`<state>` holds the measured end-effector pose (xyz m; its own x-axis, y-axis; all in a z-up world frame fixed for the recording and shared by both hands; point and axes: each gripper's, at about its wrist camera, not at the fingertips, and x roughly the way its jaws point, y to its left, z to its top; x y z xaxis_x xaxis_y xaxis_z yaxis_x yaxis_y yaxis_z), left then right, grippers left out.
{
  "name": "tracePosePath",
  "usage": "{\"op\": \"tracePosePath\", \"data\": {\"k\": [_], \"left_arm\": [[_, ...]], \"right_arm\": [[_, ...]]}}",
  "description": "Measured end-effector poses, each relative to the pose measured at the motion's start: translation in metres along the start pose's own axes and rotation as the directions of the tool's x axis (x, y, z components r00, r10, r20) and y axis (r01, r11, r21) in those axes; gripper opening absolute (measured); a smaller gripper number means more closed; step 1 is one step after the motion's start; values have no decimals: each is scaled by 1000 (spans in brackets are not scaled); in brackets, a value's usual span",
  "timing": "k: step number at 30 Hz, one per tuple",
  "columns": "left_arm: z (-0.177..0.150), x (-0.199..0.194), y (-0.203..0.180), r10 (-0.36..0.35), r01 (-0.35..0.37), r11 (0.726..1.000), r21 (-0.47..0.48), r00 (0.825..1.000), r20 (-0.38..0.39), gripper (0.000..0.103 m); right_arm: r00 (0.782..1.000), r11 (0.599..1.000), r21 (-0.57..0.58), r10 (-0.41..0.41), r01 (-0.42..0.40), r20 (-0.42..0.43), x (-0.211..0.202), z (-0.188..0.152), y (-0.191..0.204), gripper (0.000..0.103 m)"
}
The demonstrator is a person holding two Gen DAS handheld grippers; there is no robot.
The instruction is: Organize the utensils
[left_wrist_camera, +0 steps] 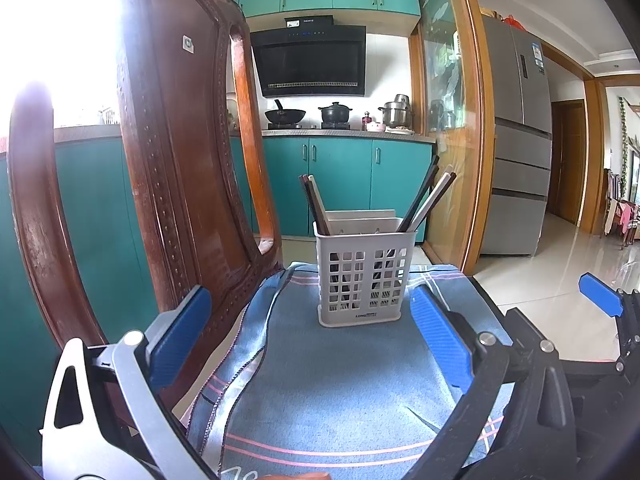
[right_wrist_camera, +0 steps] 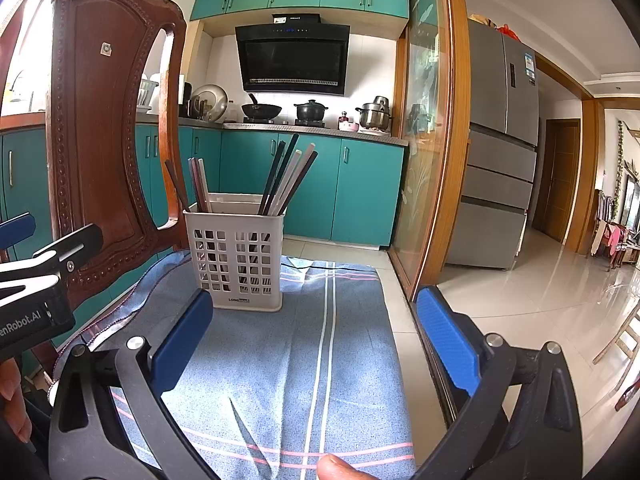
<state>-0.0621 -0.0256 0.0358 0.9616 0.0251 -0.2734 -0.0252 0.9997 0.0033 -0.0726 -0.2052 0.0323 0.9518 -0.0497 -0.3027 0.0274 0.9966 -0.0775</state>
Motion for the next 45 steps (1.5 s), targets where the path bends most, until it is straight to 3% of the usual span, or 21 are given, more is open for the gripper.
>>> {"op": "tracePosePath", "data": {"k": [45], "left_arm": [[-4, 0, -3, 12, -12, 1000, -3, 1000, -23, 99]], "right_arm": [[1000, 1000, -22, 6, -6, -6, 0, -5, -2, 100]]}}
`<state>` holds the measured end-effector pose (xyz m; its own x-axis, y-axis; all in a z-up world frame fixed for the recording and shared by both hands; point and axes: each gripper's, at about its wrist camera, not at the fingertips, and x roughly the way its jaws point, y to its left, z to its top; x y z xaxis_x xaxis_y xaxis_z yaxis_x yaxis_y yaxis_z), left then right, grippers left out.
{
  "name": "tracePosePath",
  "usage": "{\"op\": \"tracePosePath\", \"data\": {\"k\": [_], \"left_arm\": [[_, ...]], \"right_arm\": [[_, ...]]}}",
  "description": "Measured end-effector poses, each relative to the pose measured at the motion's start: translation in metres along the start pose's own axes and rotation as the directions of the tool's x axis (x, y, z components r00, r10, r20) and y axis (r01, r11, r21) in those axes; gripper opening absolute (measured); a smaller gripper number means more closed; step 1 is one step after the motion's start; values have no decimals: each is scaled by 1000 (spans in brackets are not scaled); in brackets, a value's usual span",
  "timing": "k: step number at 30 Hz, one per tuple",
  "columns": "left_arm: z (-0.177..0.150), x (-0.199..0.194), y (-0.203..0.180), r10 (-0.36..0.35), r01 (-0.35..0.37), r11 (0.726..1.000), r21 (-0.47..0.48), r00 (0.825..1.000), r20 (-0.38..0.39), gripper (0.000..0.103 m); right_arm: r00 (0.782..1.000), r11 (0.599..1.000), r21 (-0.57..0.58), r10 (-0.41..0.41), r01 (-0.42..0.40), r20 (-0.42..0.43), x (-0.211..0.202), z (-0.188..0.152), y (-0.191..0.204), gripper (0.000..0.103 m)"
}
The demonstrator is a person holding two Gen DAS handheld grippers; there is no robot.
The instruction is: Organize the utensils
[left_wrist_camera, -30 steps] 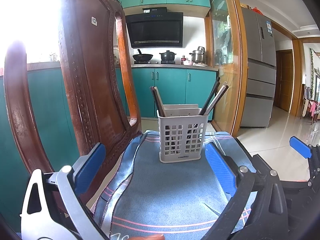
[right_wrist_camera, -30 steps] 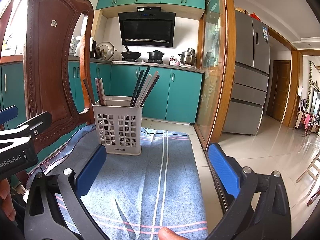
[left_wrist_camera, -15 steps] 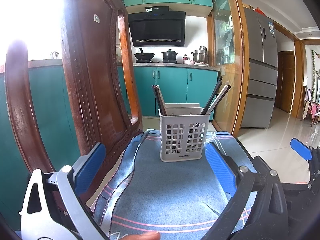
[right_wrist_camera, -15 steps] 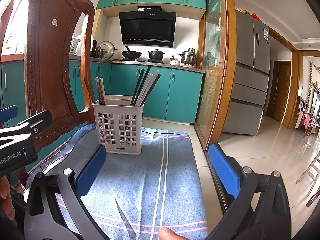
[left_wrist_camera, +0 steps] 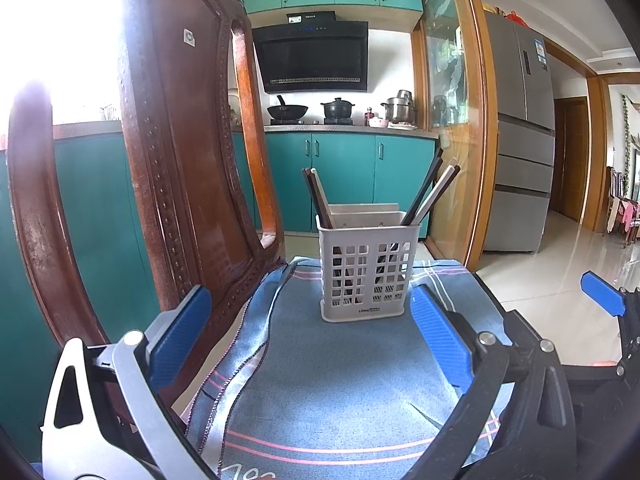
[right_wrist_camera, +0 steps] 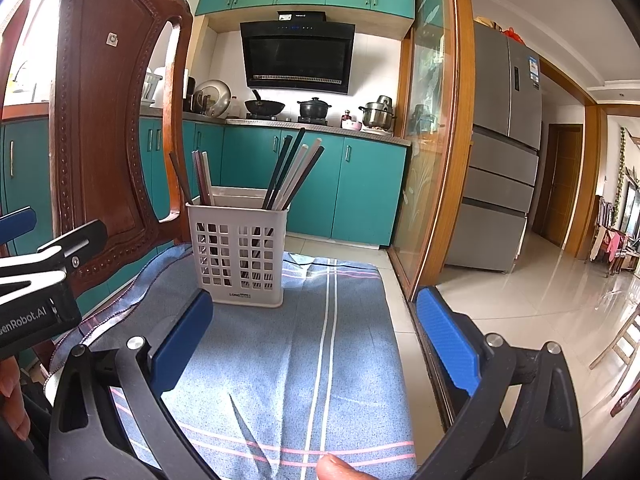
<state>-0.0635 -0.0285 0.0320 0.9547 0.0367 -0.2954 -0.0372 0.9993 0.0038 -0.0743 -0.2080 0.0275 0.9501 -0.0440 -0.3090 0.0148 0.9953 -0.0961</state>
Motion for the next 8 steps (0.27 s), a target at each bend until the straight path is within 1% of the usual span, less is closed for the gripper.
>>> {"op": "tracePosePath", "data": {"k": [6, 8], "left_arm": [[-5, 13, 2, 1, -1, 1000, -9, 998, -57, 99], [-5, 13, 3, 2, -3, 1000, -15, 998, -57, 99]], "right_arm": [[1000, 1000, -7, 3, -3, -6, 1, -2, -2, 100], [1000, 1000, -7, 3, -3, -9, 3, -1, -3, 100]]}}
